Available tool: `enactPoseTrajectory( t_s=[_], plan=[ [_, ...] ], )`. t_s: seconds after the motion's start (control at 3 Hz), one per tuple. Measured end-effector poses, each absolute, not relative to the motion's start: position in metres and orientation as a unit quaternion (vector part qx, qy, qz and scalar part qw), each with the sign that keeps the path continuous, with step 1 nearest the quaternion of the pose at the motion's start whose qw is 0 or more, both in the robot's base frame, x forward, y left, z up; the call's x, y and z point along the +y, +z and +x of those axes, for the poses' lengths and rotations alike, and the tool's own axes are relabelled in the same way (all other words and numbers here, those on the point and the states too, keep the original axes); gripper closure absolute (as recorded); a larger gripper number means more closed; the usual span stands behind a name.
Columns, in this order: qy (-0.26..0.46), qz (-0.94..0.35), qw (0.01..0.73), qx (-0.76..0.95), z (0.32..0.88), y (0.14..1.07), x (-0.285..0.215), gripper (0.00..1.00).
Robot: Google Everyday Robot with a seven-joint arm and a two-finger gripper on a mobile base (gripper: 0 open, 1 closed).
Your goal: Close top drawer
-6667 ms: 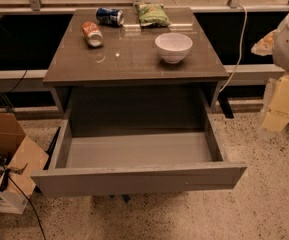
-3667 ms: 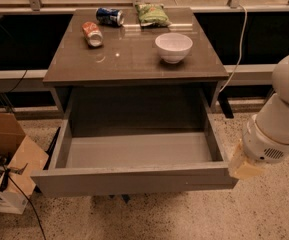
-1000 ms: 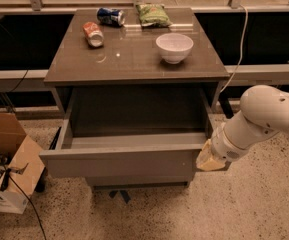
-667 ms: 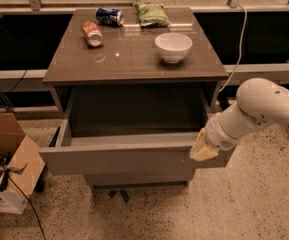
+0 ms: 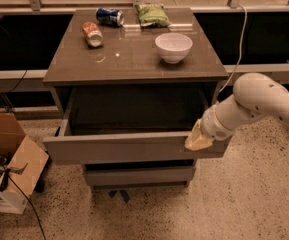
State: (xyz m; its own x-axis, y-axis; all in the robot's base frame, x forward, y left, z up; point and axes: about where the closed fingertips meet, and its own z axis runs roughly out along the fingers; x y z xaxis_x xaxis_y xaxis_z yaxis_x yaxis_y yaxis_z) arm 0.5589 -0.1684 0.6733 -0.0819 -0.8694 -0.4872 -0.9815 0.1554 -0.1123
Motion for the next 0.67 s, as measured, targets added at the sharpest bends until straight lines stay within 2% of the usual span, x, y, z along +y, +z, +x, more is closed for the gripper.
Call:
enactPoseTrajectory(
  t_s=[0.33, 0.67],
  plan=[
    [0.125, -0.637, 0.232, 0.724, 0.565, 0.672, -0.168, 1.00],
    [0.130, -0.629, 0.252, 0.724, 0.608, 0.663, -0.169, 1.00]
  ],
)
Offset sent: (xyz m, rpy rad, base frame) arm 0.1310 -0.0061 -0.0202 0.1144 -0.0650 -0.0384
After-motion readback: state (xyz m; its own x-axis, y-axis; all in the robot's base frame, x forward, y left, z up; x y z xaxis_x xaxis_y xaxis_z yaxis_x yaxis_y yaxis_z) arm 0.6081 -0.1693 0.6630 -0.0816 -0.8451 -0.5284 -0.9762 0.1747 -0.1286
